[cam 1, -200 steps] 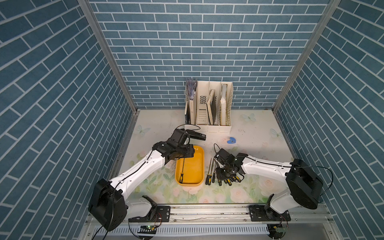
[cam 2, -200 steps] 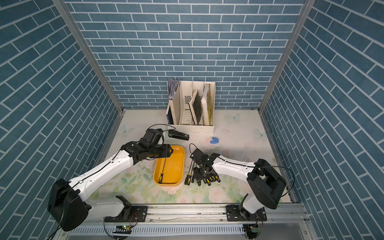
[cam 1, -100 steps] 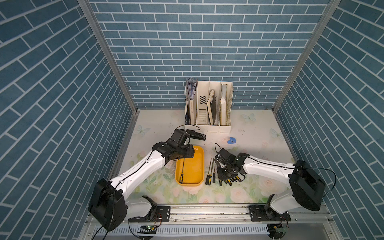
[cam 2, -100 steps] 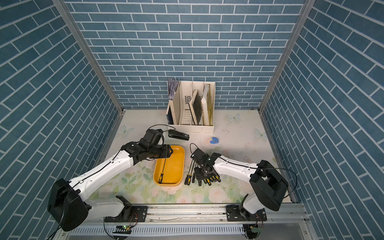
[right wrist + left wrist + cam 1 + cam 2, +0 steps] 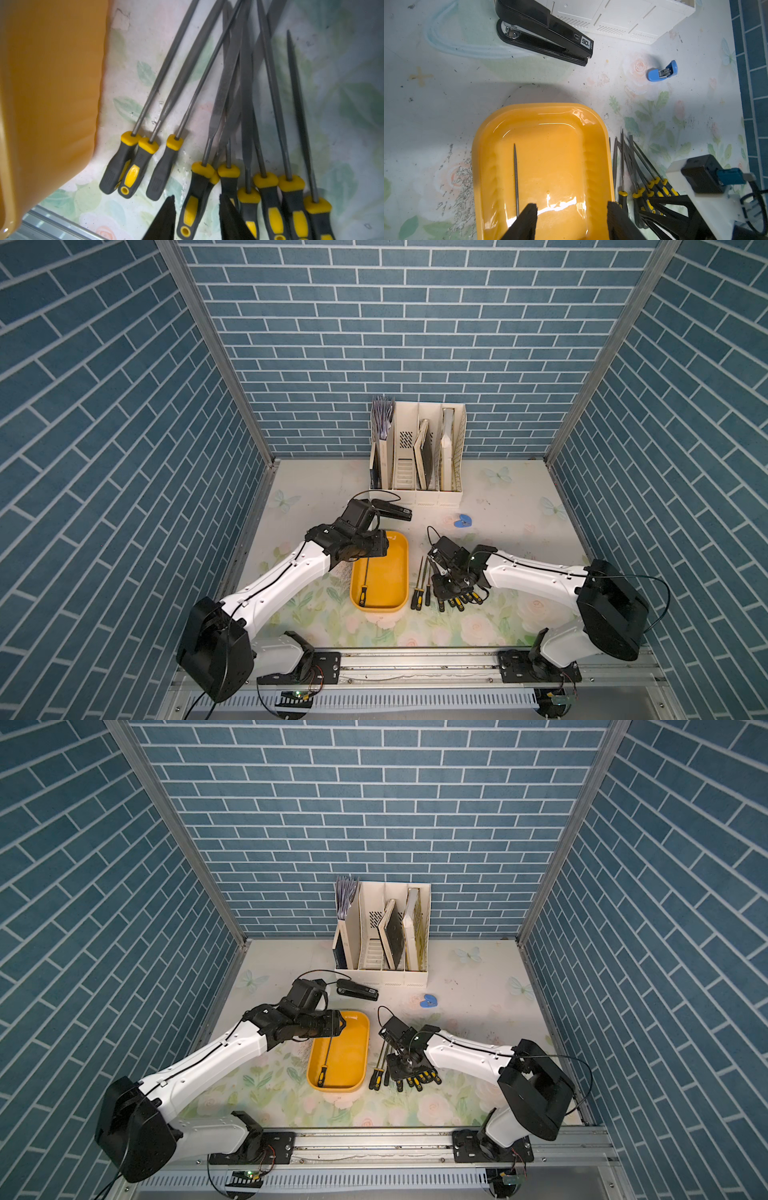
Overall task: Put the file tool into the storage box
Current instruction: Pick up the file tool from the center of the board, then place the file tool in the storage box.
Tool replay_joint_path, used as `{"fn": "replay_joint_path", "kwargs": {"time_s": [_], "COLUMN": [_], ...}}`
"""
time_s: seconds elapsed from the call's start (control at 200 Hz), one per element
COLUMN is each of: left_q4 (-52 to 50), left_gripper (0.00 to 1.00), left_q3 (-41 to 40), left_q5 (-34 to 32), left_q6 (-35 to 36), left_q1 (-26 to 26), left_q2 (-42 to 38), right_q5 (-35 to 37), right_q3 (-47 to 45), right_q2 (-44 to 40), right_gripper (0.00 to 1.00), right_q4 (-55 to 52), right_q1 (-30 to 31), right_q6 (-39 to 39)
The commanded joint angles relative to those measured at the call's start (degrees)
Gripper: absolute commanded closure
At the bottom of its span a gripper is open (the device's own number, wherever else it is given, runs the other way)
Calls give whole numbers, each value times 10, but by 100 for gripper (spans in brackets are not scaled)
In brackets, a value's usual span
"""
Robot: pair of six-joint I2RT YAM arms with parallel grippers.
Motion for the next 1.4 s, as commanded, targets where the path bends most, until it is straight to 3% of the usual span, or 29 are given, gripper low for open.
{"fn": "replay_joint_path", "kwargs": {"time_s": [0.0, 0.22, 0.48, 0.935, 1.02, 1.125, 1.19, 1.39], "left_q4": [2, 3, -2, 9, 47, 163, 209, 313], "left_gripper": [41, 41, 41, 41, 40, 36, 28, 23], "left_q3": [-8, -12, -11, -5, -15, -55, -75, -126], "left_q5": [-2, -3, -6, 7, 41, 112, 109, 104], "left_q6": [1, 0, 1, -3, -25, -83, -125, -227], "left_q1": [-3, -3, -3, -3, -4, -17, -34, -66], "left_q2": [-8, -9, -16, -16, -26, -51, -61, -58], "right_q5": [12, 18, 26, 46, 52, 34, 25, -14], "right_q3": [12, 13, 12, 22, 28, 29, 34, 52], "right_q2": [14, 30, 42, -61, -85, -107, -109, -104], "right_gripper": [62, 62, 75, 84, 85, 85, 86, 87], "right_q4": [-16, -11, -3, -96, -114, -99, -90, -62], "right_q1": [3, 4, 5, 4, 5, 4, 4, 6], "right_q6": [-3, -5, -10, -13, -17, -25, -25, -25]}}
